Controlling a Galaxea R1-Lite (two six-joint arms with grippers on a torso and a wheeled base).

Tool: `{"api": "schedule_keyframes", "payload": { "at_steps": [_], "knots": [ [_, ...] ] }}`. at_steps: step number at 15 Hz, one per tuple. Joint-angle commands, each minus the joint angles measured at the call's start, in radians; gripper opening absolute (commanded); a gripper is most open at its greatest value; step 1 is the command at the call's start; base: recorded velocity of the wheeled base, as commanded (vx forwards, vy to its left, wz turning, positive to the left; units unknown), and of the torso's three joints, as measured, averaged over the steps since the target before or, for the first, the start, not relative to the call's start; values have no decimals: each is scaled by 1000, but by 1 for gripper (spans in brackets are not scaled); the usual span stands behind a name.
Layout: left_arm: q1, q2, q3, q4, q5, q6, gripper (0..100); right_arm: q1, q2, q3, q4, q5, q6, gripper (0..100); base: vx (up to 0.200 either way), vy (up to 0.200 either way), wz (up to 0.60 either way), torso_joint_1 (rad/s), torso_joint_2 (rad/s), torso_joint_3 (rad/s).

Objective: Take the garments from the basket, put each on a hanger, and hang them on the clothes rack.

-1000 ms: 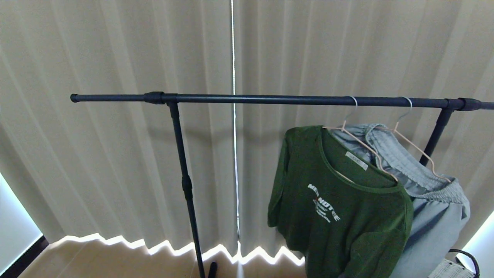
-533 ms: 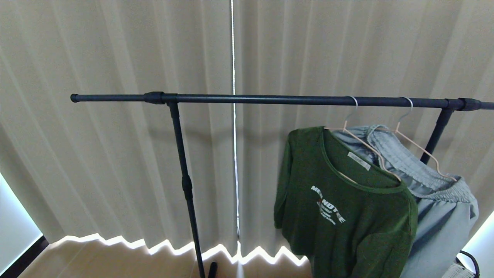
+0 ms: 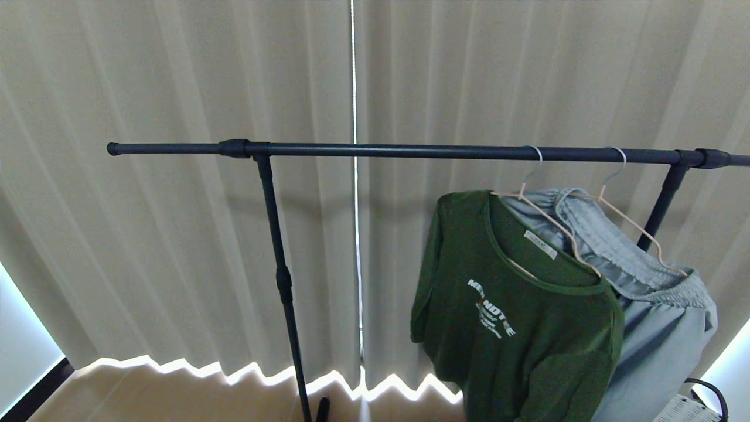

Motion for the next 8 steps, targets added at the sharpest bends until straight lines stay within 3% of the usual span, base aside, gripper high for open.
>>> {"api": "schedule_keyframes", "payload": {
  "at_steps": [1,8],
  "knots": [
    [1,-1,0,0,0,0,100,0,-2,0,1,0,0,100,0,0,0,0,0,0],
    [1,-1,0,0,0,0,100,0,-2,0,1,-17,14,100,0,0,0,0,0,0]
  ]
}}
